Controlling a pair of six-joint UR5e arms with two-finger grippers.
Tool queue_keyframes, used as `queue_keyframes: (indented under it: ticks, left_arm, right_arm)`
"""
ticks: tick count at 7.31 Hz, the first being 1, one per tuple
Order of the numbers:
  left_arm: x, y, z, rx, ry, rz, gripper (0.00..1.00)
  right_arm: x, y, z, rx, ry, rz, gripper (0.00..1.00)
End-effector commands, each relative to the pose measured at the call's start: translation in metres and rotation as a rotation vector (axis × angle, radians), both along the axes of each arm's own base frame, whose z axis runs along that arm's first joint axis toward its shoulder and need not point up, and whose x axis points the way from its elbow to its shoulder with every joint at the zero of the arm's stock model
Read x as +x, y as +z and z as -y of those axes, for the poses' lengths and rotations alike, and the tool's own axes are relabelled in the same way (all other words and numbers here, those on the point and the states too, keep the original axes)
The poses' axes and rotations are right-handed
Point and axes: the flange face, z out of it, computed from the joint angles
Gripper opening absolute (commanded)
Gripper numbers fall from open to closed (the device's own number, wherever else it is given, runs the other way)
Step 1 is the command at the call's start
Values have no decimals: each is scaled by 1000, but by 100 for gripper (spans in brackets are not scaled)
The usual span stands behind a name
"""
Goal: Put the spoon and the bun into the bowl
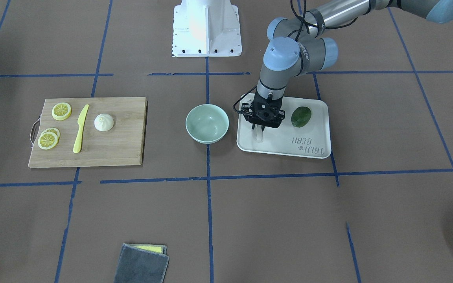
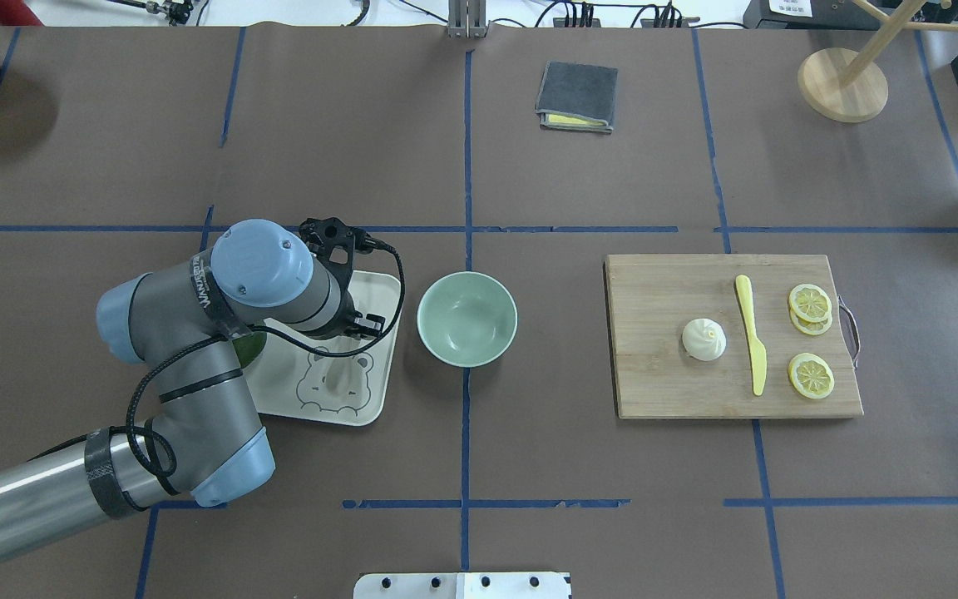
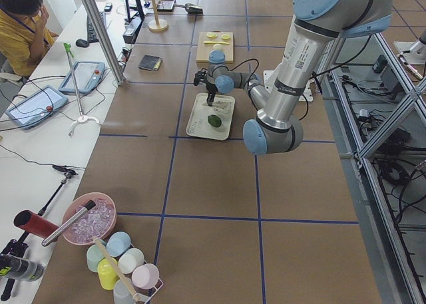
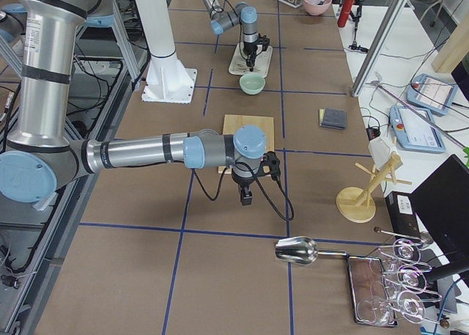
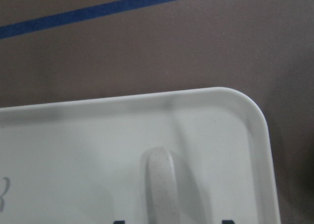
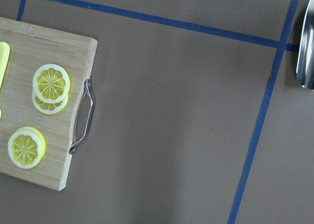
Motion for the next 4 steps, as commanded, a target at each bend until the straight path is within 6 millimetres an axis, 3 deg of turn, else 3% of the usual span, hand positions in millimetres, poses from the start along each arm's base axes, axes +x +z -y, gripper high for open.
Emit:
queue_keyframes:
  ticks: [1, 2, 4]
  left_arm:
    - [-3, -4, 0, -4, -5, -9, 0]
    - [-12, -18, 0, 3, -12, -33, 0]
    - [-34, -69, 4, 29, -50, -121, 0]
  right_arm:
    - [0, 1, -1, -2, 0, 0, 100]
    - [0, 1, -1, -2, 0, 1, 100]
    - [0, 1, -1, -2, 0, 1, 100]
